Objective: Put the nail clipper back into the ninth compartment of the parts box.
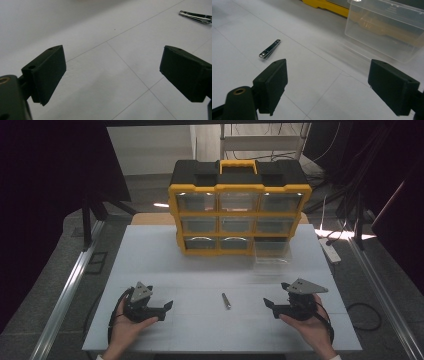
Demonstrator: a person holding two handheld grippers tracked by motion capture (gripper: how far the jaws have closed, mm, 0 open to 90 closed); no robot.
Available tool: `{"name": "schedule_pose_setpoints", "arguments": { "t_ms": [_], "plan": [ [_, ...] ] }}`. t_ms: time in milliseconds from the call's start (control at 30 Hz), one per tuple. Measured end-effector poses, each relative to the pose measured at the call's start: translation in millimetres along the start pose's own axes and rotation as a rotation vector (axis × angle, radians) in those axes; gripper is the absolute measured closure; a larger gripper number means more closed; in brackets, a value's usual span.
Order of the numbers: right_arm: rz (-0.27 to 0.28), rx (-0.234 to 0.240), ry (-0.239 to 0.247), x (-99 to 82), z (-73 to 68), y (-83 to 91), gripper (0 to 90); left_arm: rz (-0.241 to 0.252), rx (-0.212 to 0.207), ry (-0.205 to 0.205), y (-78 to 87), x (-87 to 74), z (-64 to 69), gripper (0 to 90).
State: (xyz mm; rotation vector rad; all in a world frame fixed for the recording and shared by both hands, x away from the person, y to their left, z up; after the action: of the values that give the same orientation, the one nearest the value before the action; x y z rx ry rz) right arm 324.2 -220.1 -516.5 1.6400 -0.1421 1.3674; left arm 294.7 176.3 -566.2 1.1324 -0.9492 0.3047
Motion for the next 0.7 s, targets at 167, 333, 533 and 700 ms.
{"name": "schedule_pose_setpoints", "arguments": {
  "t_ms": [167, 333, 533, 700],
  "plan": [
    [-0.012, 0.001, -0.020, 0.5, 0.0, -2.4, 17.0, 0.001, 0.005, 0.001, 0.8, -0.8, -1.1, 8.0],
    [-0.017, 0.006, -0.037, 4.5, -1.8, -4.0, 17.2, 0.004, 0.005, -0.002, 2.3, -1.2, -0.7, 8.0],
    [-0.024, 0.022, -0.032, 15.2, -13.0, -5.6, 17.5, 0.006, 0.003, -0.006, 1.4, -0.2, -0.2, 8.0],
    [-0.030, 0.027, -0.029, 21.7, -19.0, -4.1, 17.6, 0.005, -0.003, -0.013, 0.7, 0.6, 0.9, 8.0]
  ]
}}
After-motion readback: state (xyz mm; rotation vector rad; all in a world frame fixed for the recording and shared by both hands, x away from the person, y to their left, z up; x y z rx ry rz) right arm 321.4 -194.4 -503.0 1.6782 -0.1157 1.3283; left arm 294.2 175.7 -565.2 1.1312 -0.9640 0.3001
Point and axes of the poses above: each handheld gripper's, and its own axes: y roughly backward along the jaws, x roughly out of its top, z roughly to its right, the point moved 7 cm from there along -y, roughly forward along the jaws, and after that the axes turned 4 degrees about y, right-handed, at the moved point
